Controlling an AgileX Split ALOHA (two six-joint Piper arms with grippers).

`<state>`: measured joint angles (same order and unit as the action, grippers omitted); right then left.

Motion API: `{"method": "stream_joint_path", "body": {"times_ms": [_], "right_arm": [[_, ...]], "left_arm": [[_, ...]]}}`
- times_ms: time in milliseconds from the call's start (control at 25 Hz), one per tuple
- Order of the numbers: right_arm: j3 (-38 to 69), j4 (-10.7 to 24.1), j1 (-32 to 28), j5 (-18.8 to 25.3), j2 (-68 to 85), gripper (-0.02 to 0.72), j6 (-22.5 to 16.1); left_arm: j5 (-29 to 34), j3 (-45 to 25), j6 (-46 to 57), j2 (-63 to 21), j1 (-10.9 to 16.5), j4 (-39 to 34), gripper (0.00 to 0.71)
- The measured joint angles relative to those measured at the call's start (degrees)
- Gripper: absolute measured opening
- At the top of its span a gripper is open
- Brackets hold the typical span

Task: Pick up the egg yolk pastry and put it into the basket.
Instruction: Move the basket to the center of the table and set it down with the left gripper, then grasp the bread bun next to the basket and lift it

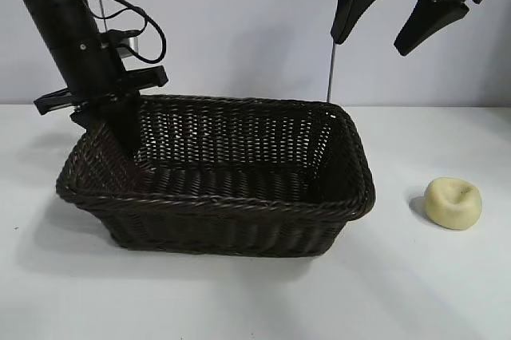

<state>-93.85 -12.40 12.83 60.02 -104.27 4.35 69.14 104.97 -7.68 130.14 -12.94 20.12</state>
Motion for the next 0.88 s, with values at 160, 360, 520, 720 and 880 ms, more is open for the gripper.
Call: {"method": "stream_joint_path", "body": {"times_ms": [160,360,520,720,880], "right_arm": [[0.0,0.0,0.0,0.0,0.0,0.591,0.0],[0.0,0.0,0.0,0.0,0.0,0.591,0.0],[0.0,0.0,0.0,0.0,0.0,0.591,0.0],[0.0,0.0,0.0,0.0,0.0,0.591,0.0],[0.0,0.0,0.0,0.0,0.0,0.591,0.0]], "left_arm": [[0.0,0.1,0.0,-0.1,0.0,0.4,0.487],[0.1,0.1,0.0,-2.6,0.0,0.4,0.526],[0.2,0.1,0.0,-5.6,0.0,0.2,0.529],[0.4,0.1,0.0,-9.9,0.0,0.2,0.531],[0.7,-2.2,0.0,-14.3,0.0,0.2,0.531]]}}
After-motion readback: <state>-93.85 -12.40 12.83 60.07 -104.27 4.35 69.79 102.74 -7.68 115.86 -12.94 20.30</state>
